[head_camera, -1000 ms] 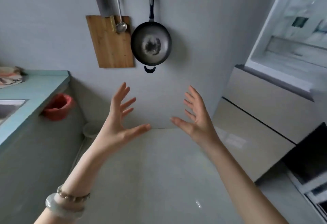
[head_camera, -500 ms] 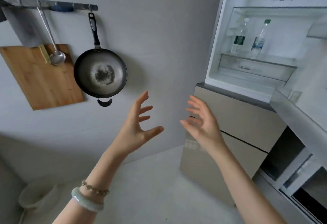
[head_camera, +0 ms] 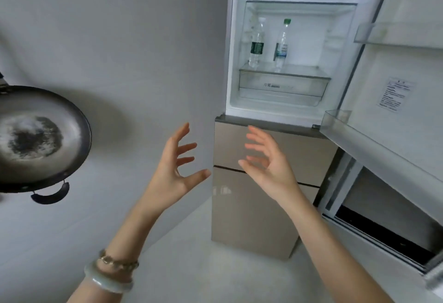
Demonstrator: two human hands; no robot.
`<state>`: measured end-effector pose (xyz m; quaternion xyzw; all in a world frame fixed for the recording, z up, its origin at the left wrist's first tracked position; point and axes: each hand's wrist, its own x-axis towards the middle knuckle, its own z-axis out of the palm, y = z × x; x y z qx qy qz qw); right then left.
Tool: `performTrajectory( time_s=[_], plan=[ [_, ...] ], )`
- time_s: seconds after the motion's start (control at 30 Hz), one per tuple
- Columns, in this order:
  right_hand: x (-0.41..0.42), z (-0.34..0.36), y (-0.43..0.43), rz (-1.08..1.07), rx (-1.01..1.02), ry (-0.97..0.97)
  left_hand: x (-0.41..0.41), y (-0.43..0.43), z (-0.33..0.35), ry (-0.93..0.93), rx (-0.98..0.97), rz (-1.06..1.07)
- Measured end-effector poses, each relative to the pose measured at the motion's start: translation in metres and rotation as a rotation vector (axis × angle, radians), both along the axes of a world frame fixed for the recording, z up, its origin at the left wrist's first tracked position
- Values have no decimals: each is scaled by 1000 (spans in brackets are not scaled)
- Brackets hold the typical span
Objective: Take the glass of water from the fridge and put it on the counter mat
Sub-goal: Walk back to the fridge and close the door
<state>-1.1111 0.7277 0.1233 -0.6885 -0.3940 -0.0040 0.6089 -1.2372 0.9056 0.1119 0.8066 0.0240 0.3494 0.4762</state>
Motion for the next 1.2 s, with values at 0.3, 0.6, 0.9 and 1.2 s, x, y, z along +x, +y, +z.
performTrajectory(
  time_s=[0.3,0.6,0.9,1.2],
  plan=[
    [1,2,33,-342,11,9,63,66,19,39,59,-347],
    [-17,6,-20,-721,3,26,130,22,15,70,89,-692],
    [-36,14,-124,-1055,-27,-5,193,-102,6,84,138,-1001],
    [-12,27,-220,-1162,-18,-47,247,-227,-6,50,446,-1115]
  ],
)
